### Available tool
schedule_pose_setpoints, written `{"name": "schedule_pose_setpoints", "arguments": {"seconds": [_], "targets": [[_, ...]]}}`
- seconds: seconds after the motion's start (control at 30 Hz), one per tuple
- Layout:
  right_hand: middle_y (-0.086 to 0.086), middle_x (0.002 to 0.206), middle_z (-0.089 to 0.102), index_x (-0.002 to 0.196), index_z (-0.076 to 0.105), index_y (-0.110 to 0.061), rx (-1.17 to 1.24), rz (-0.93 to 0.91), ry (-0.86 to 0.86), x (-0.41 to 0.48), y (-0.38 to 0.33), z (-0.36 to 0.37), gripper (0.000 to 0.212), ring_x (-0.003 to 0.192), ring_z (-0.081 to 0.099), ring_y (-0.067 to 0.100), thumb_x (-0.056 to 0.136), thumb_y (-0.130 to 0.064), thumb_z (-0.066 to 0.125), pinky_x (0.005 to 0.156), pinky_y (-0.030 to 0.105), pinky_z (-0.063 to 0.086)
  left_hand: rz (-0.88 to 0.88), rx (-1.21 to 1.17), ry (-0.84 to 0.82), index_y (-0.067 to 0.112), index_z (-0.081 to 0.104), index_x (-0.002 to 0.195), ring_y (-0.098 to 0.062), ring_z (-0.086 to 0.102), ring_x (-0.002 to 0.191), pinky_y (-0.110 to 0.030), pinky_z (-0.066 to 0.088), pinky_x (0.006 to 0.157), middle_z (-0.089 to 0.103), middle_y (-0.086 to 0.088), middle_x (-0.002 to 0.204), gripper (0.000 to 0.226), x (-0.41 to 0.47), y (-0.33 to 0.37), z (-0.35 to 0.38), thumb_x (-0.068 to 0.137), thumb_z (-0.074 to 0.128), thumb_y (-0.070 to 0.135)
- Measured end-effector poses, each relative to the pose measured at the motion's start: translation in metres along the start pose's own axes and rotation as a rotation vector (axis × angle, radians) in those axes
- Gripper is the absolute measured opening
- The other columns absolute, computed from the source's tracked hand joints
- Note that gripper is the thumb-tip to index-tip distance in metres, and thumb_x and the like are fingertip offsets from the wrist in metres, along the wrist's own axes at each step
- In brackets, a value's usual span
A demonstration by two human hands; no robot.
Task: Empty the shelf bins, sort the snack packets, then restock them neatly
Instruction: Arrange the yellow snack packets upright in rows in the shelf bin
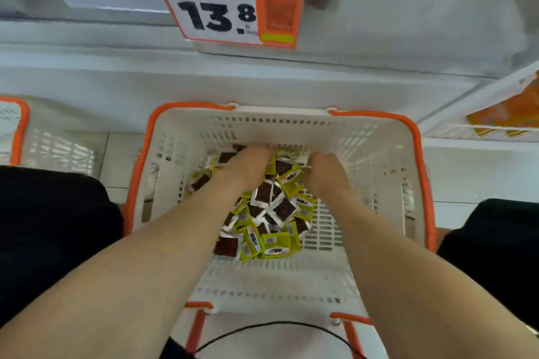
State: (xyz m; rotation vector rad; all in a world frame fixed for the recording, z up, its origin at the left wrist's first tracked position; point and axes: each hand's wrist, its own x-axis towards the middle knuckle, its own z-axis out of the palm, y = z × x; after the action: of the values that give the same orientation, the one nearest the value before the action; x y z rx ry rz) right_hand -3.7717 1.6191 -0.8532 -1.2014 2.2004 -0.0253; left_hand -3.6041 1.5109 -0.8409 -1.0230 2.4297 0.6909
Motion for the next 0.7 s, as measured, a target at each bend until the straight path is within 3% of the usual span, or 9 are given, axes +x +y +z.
{"name": "schedule_pose_setpoints", "arguments": {"seconds": [0.07, 0.17, 0.23, 0.33, 0.43, 0.53, 0.6, 0.7], "targets": [[0.016, 0.109, 0.064, 0.115, 0.056, -0.005, 0.054, 0.076, -0.030, -0.002, -0.003, 0.017, 0.026, 0.101, 0.064, 0.036, 0.101, -0.025, 0.063, 0.068, 0.037, 0.045, -0.016, 0.120, -0.067, 0.015, 0.049, 0.148, -0.044, 0.048, 0.126, -0.049, 0.048, 0.099, 0.047, -0.018, 0.145, 0.047, 0.005, -0.001, 0.023, 0.102, 0.052, 0.008], [0.013, 0.107, 0.067, 0.121, 0.052, -0.008, -0.005, 0.076, 0.031, -0.006, -0.008, 0.039, 0.034, 0.100, 0.066, 0.036, 0.094, -0.018, 0.070, 0.066, 0.038, 0.043, -0.003, 0.173, -0.008, 0.015, 0.060, 0.134, -0.042, 0.049, 0.116, -0.052, 0.047, 0.100, 0.052, -0.017, 0.136, 0.032, 0.007, -0.003, 0.040, 0.105, 0.056, 0.025], [0.012, 0.103, 0.069, 0.117, 0.056, -0.009, -0.025, 0.099, 0.064, -0.005, -0.006, 0.049, 0.033, 0.100, 0.066, 0.036, 0.088, -0.009, 0.072, 0.070, 0.039, 0.046, 0.007, 0.098, 0.096, 0.017, 0.071, 0.112, -0.040, 0.053, 0.114, -0.049, 0.046, 0.098, 0.057, -0.014, 0.133, 0.014, 0.008, -0.002, 0.042, 0.101, 0.062, 0.019], [0.008, 0.082, 0.069, 0.087, 0.069, -0.009, 0.251, 0.102, 0.023, 0.002, 0.000, 0.054, 0.005, 0.082, 0.067, 0.029, 0.085, -0.005, 0.070, 0.064, 0.033, 0.042, -0.058, -0.073, 0.144, 0.014, 0.073, 0.087, -0.037, 0.061, 0.108, -0.041, 0.049, 0.092, 0.056, -0.015, 0.132, 0.014, 0.008, -0.003, 0.045, 0.089, 0.072, -0.001], [0.004, 0.087, 0.072, 0.096, 0.077, -0.010, 0.525, 0.063, 0.004, 0.008, 0.007, 0.045, 0.011, 0.083, 0.066, 0.022, 0.094, -0.010, 0.067, 0.069, 0.033, 0.047, -0.125, -0.269, 0.158, 0.011, 0.069, 0.077, -0.031, 0.067, 0.094, -0.030, 0.046, 0.078, 0.068, -0.009, 0.102, 0.021, 0.007, -0.007, 0.044, 0.083, 0.070, -0.010], [0.007, 0.090, 0.075, 0.105, 0.078, -0.013, 0.628, 0.010, -0.052, 0.012, 0.008, 0.036, 0.012, 0.079, 0.067, 0.021, 0.098, -0.015, 0.069, 0.073, 0.035, 0.053, -0.173, -0.466, 0.250, 0.018, 0.063, 0.085, -0.022, 0.060, 0.075, -0.035, 0.049, 0.072, 0.059, 0.007, 0.077, 0.025, 0.002, -0.005, 0.043, 0.084, 0.072, -0.006], [0.005, 0.089, 0.076, 0.100, 0.080, -0.017, 0.659, -0.027, -0.032, 0.012, 0.006, 0.034, 0.009, 0.075, 0.064, 0.015, 0.096, -0.015, 0.071, 0.071, 0.030, 0.049, -0.177, -0.610, 0.248, 0.020, 0.058, 0.102, -0.023, 0.061, 0.071, -0.040, 0.051, 0.066, 0.062, -0.002, 0.079, 0.032, 0.000, 0.000, 0.041, 0.083, 0.076, 0.001], [-0.005, 0.097, 0.076, 0.103, 0.081, -0.017, 0.677, -0.048, 0.059, 0.011, -0.002, 0.032, 0.012, 0.088, 0.070, 0.015, 0.092, -0.016, 0.077, 0.083, 0.028, 0.052, -0.211, -0.807, 0.165, 0.027, 0.052, 0.118, -0.028, 0.070, 0.087, -0.043, 0.059, 0.073, 0.068, -0.009, 0.096, 0.050, -0.002, 0.008, 0.031, 0.079, 0.077, 0.009]]}}
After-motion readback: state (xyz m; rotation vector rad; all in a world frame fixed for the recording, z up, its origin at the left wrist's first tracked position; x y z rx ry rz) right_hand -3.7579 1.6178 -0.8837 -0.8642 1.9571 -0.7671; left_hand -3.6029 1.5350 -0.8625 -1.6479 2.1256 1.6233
